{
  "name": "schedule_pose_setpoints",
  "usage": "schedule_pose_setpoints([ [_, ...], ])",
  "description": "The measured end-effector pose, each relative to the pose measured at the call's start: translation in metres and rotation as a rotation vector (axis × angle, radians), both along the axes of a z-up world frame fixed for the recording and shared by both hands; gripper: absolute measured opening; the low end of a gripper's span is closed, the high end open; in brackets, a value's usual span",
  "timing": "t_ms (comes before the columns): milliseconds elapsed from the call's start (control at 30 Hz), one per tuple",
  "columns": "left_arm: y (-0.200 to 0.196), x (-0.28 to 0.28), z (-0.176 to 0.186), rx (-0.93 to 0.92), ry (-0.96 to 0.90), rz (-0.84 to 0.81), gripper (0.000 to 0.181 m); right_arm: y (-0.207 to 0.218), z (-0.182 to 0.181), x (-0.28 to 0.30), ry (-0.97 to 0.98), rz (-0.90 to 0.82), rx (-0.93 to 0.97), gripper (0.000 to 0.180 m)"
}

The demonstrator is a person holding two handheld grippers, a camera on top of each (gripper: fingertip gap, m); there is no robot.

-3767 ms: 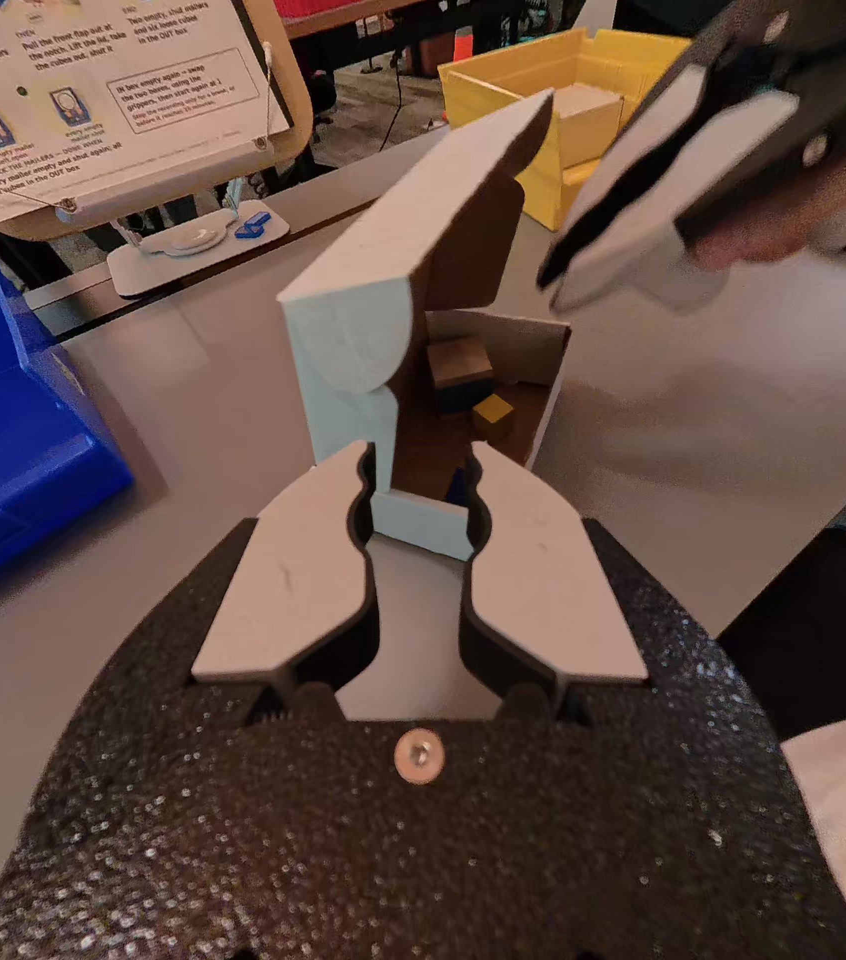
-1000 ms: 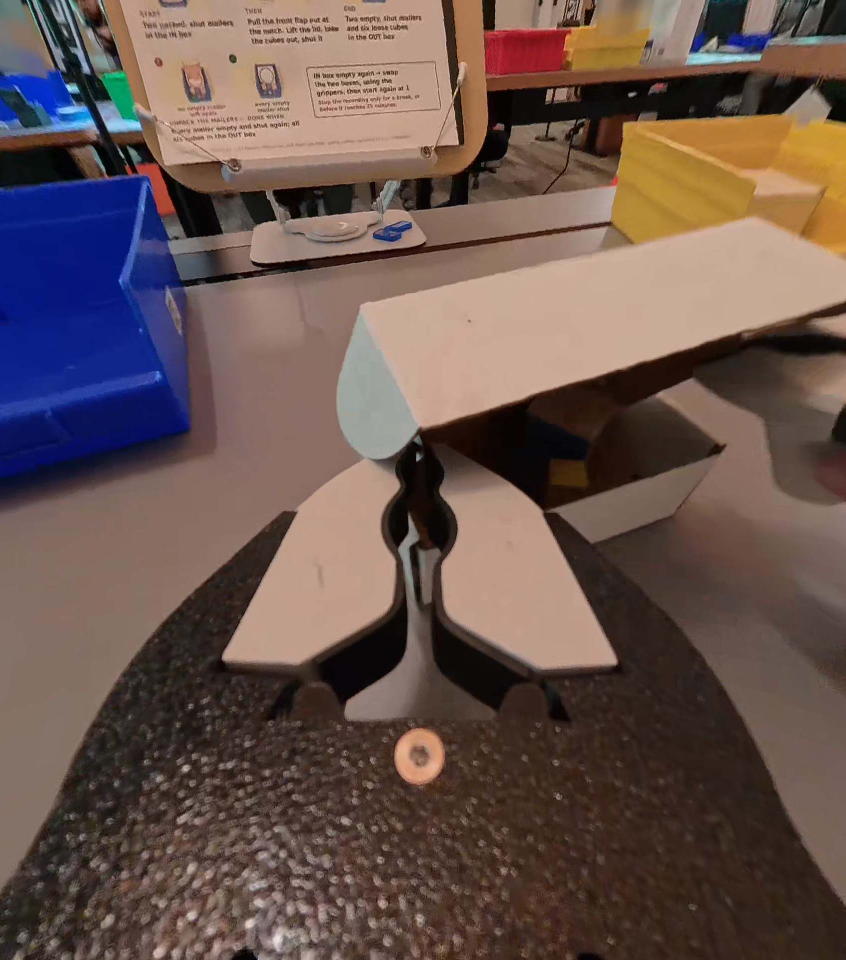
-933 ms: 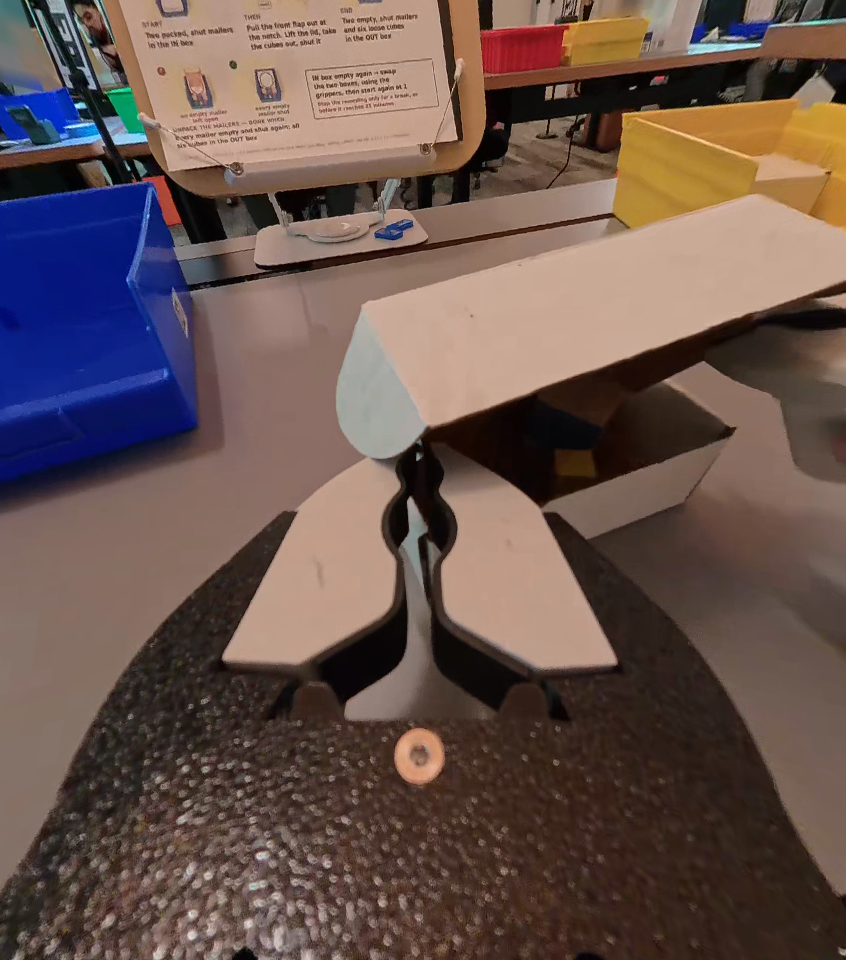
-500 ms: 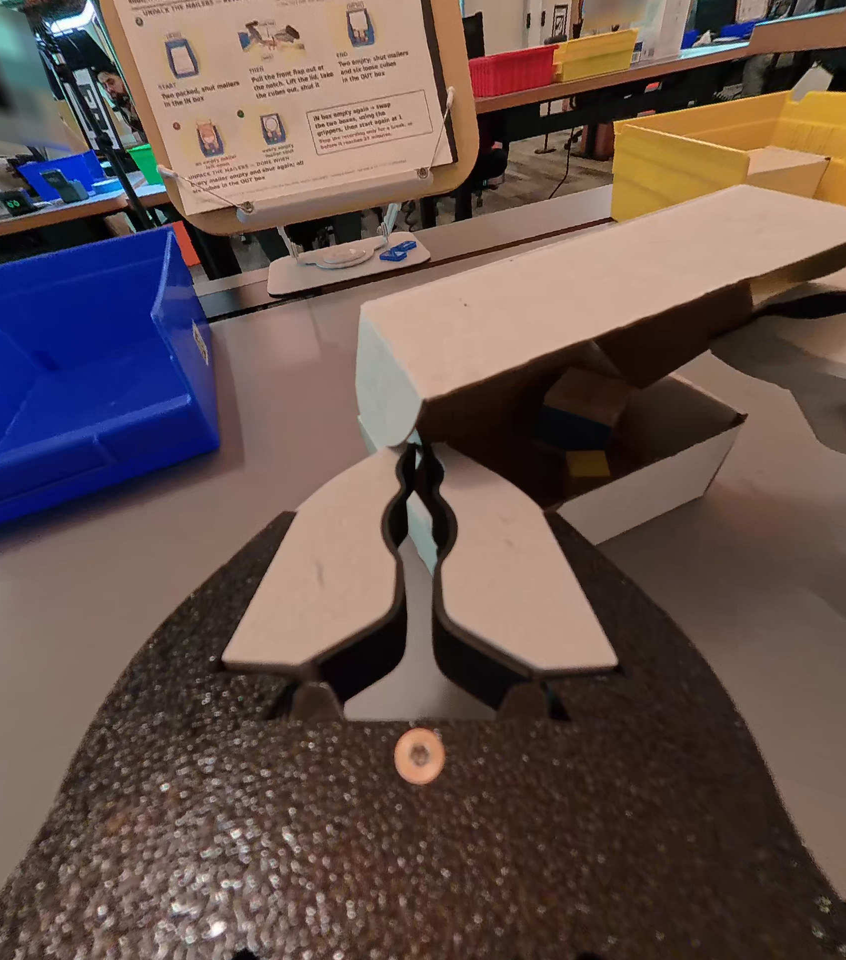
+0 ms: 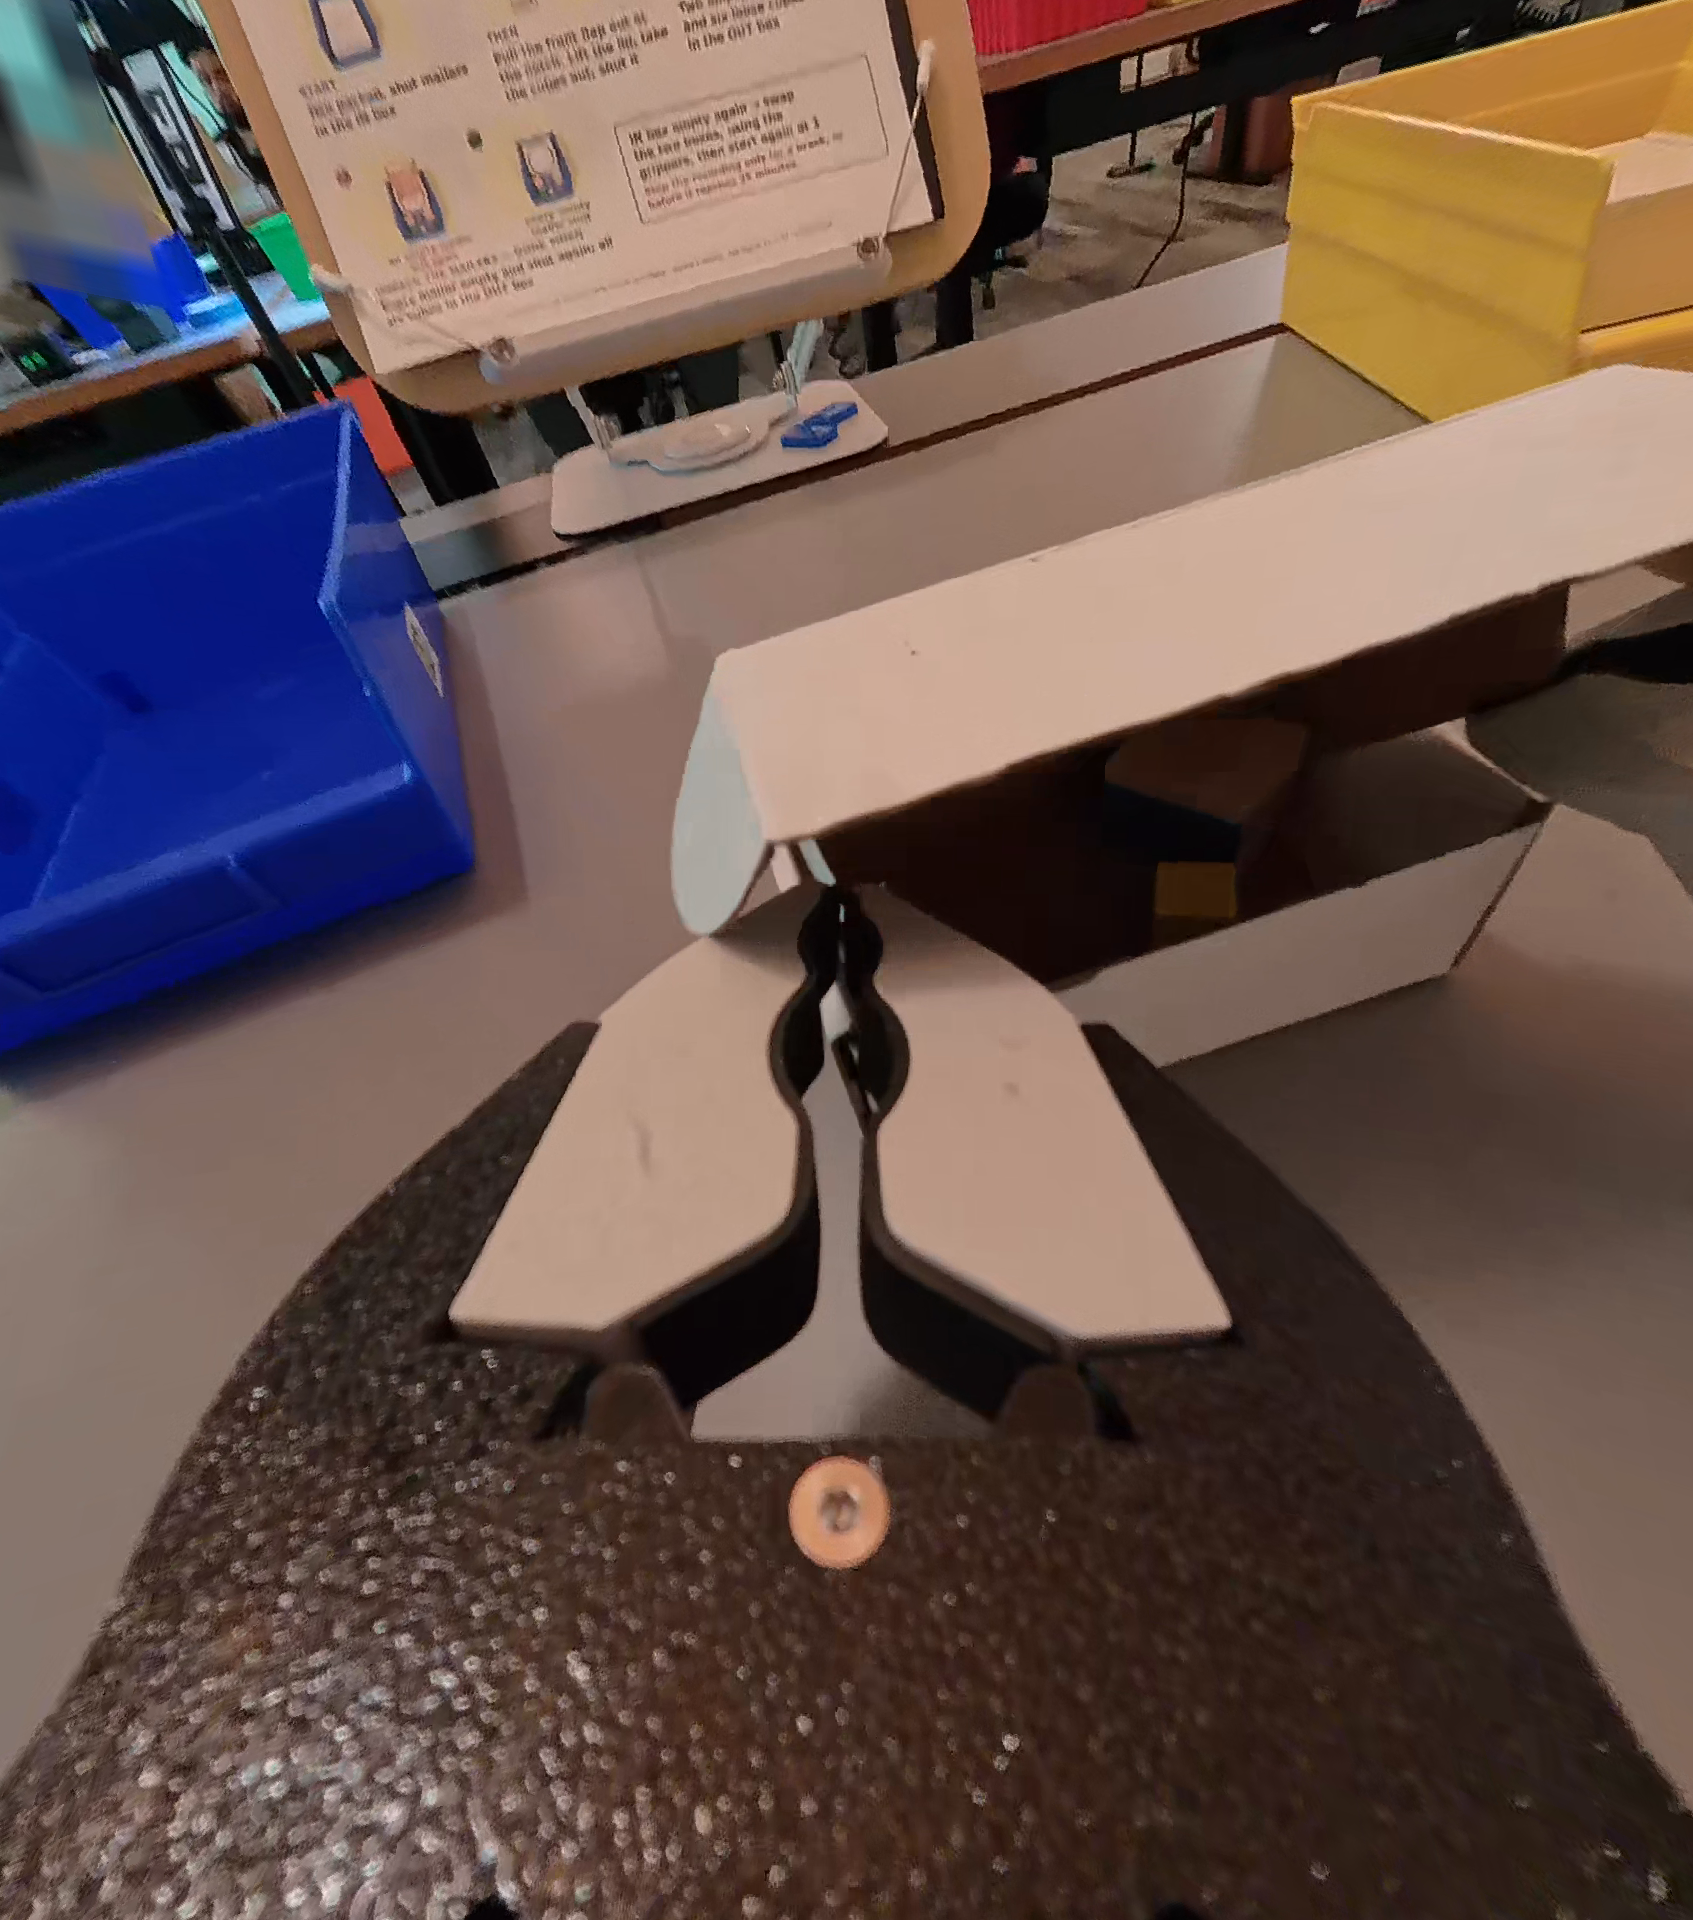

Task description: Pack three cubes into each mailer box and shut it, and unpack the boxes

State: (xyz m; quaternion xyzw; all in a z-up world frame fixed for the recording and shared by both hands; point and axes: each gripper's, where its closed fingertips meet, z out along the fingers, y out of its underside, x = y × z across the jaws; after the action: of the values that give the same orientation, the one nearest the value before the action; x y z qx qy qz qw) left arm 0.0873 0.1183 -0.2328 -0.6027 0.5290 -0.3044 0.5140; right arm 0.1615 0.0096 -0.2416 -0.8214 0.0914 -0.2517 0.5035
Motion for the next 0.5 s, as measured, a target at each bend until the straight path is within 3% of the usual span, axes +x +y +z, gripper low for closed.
schedule_pose_setpoints([
  [267,-0.006,-0.002,-0.023,-0.030,0.084,-0.036,0.000,-0.003,-0.014,0.000,0.046,0.021,-0.029,0.003],
  [500,-0.010,0.000,-0.013,0.025,0.049,-0.044,0.000,-0.004,-0.005,-0.004,0.006,0.050,-0.008,0.011],
])
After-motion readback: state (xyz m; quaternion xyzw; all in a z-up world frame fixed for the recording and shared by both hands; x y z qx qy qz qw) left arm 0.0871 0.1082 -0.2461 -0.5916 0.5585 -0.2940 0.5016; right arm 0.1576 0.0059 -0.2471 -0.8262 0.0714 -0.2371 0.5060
